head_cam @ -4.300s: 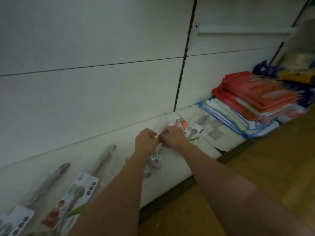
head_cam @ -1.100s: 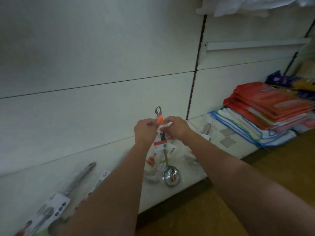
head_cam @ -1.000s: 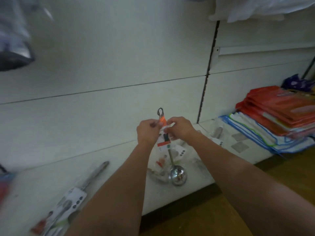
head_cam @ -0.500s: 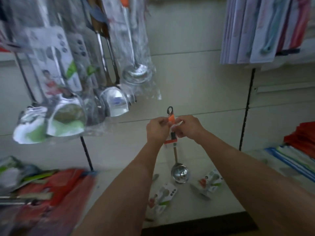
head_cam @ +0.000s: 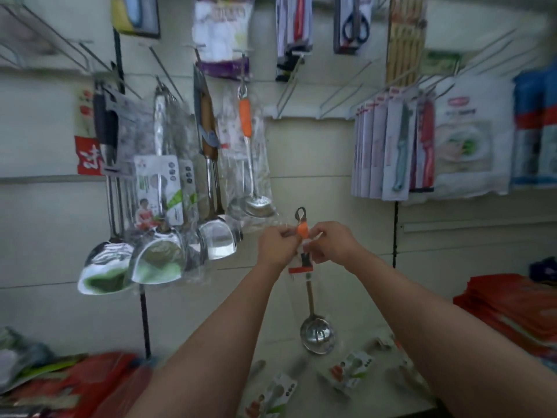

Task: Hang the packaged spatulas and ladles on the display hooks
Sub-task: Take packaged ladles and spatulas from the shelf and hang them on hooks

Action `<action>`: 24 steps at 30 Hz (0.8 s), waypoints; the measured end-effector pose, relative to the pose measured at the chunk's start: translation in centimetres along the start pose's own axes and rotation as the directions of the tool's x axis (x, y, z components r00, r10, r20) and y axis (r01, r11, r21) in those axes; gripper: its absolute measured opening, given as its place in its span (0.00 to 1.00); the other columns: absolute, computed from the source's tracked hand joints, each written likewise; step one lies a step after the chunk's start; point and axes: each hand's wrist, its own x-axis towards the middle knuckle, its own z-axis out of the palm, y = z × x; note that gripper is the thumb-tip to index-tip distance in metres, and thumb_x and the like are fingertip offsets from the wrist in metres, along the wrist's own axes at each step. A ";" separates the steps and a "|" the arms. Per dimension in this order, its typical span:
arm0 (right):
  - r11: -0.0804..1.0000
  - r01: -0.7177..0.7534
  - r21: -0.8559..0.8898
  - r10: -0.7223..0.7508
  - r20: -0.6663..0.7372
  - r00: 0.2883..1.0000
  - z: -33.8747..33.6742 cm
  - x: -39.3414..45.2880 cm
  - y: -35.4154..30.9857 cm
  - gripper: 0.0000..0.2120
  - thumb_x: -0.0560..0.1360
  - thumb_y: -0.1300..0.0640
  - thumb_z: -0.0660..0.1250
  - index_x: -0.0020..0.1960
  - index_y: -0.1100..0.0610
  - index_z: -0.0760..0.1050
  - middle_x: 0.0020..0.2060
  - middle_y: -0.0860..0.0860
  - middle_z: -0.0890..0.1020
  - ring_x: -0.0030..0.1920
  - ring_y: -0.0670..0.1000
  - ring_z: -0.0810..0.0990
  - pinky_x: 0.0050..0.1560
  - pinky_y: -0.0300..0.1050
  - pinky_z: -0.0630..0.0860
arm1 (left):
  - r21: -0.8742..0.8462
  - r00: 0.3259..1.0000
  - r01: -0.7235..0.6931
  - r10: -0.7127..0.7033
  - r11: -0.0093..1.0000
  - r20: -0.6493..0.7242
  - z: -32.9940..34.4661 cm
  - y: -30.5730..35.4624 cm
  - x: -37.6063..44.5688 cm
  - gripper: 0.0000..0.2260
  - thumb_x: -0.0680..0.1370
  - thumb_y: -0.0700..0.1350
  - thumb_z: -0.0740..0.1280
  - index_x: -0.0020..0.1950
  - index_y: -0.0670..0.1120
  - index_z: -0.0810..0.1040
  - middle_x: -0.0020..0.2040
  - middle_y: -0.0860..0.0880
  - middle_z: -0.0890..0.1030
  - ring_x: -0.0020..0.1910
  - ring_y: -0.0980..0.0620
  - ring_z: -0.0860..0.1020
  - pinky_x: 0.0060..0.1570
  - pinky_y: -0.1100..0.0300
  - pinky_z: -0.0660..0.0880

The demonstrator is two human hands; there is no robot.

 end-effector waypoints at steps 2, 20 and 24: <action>0.997 0.008 -0.071 -0.009 -0.015 1.000 -0.7 -0.7 -0.4 0.08 0.70 0.66 0.71 0.38 0.58 0.74 0.37 0.59 0.77 0.31 0.54 0.77 0.45 0.52 0.82 | -0.018 0.994 0.095 -0.094 0.995 0.056 0.0 0.9 -0.5 0.08 0.75 0.40 0.67 0.51 0.41 0.83 0.46 0.43 0.83 0.46 0.47 0.79 0.43 0.60 0.75; 0.990 0.022 -0.139 -0.021 0.009 1.000 -0.7 -4.5 -4.2 0.05 0.73 0.62 0.70 0.48 0.62 0.77 0.43 0.60 0.82 0.38 0.54 0.83 0.39 0.44 0.82 | -0.287 0.960 0.275 -0.245 0.918 0.137 -4.0 2.7 -2.8 0.07 0.72 0.30 0.66 0.36 0.40 0.77 0.46 0.38 0.80 0.46 0.43 0.79 0.56 0.44 0.75; 0.995 0.035 -0.093 -0.036 -0.007 0.999 -0.7 -4.1 -4.8 0.04 0.73 0.62 0.70 0.46 0.59 0.77 0.41 0.59 0.81 0.34 0.52 0.81 0.36 0.41 0.81 | -0.231 0.966 0.239 -0.206 0.943 0.158 -4.6 3.6 -2.1 0.08 0.72 0.30 0.65 0.37 0.41 0.77 0.46 0.40 0.79 0.46 0.45 0.77 0.56 0.46 0.75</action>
